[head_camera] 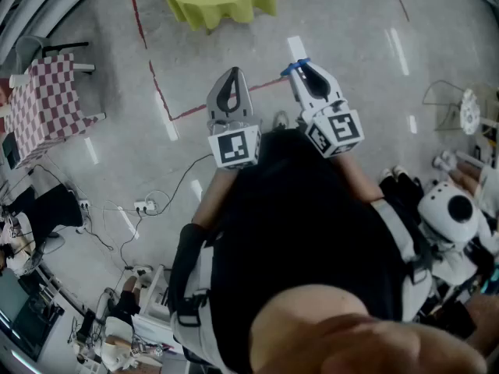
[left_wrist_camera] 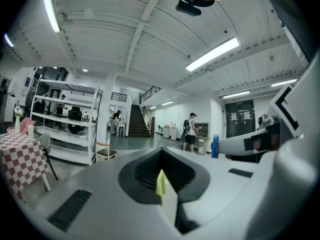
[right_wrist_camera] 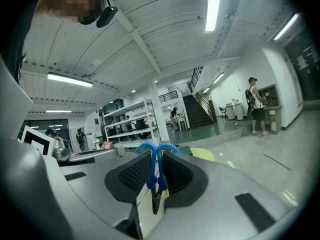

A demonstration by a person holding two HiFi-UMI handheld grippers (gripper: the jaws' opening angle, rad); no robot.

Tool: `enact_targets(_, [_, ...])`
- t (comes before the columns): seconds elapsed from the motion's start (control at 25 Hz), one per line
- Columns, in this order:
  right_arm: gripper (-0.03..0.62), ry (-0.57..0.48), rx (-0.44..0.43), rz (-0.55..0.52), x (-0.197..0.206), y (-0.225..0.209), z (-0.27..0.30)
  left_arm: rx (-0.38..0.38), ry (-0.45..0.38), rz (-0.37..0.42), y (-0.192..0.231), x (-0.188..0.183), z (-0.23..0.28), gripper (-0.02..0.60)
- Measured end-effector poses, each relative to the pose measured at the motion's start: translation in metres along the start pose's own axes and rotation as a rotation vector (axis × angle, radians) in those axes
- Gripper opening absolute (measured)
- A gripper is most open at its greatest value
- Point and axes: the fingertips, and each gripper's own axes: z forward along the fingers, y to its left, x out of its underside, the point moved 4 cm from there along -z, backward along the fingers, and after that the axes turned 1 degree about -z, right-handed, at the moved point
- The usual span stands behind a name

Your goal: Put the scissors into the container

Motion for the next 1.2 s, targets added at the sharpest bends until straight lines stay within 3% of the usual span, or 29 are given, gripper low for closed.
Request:
enact_targets(0.56, [0.074, 0.003, 0.014, 0.022, 0.004, 0.012, 0.005, 0.02, -0.008, -0.019, 0.011, 0.0, -0.005, -0.003])
enact_targets(1.2, [0.074, -0.01, 0.059, 0.015, 0.008, 0.061, 0.042, 0.081, 0.021, -0.026, 0.073, 0.01, -0.008, -0.003])
